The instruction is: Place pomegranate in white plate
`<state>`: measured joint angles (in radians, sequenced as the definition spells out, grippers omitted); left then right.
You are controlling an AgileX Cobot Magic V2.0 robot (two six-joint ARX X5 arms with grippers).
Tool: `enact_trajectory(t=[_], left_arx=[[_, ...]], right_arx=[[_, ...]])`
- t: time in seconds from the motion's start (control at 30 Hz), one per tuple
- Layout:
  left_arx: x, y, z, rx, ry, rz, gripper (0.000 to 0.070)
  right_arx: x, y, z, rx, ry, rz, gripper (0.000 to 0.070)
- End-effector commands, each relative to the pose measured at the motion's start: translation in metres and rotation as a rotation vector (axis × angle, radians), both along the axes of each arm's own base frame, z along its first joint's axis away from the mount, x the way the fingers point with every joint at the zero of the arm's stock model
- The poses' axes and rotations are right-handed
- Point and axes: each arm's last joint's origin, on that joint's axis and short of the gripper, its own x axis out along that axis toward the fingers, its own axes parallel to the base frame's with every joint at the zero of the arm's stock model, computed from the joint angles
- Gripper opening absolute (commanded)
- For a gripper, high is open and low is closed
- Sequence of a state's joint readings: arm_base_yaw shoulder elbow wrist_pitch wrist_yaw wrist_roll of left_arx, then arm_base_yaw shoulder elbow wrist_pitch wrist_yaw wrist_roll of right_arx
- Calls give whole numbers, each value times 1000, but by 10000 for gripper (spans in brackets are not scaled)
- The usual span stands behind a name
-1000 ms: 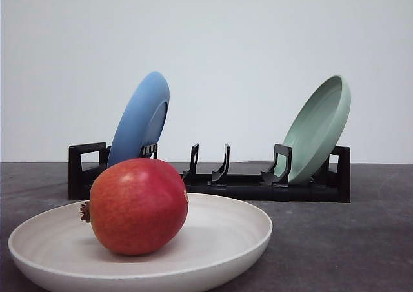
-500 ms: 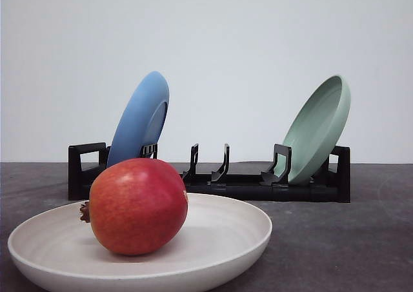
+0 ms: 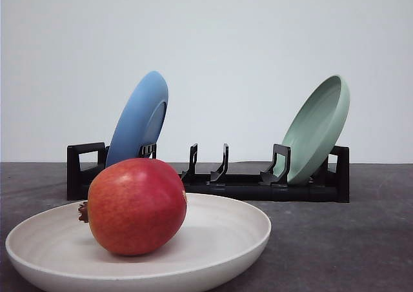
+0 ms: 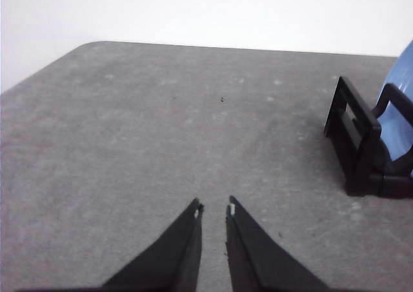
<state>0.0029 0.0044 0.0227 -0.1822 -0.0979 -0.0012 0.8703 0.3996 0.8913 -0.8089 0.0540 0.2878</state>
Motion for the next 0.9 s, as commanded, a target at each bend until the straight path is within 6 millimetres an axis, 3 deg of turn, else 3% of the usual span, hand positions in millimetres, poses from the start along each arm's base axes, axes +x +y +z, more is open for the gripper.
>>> enact_trajectory(t=[0.0, 0.87], left_arx=[[0, 0, -4, 63, 24, -31, 57], [0, -3, -4, 71, 19, -99, 57]], right_arx=[[-1, 0, 4, 12, -20, 11, 65], [-1, 0, 4, 12, -20, 11, 65]])
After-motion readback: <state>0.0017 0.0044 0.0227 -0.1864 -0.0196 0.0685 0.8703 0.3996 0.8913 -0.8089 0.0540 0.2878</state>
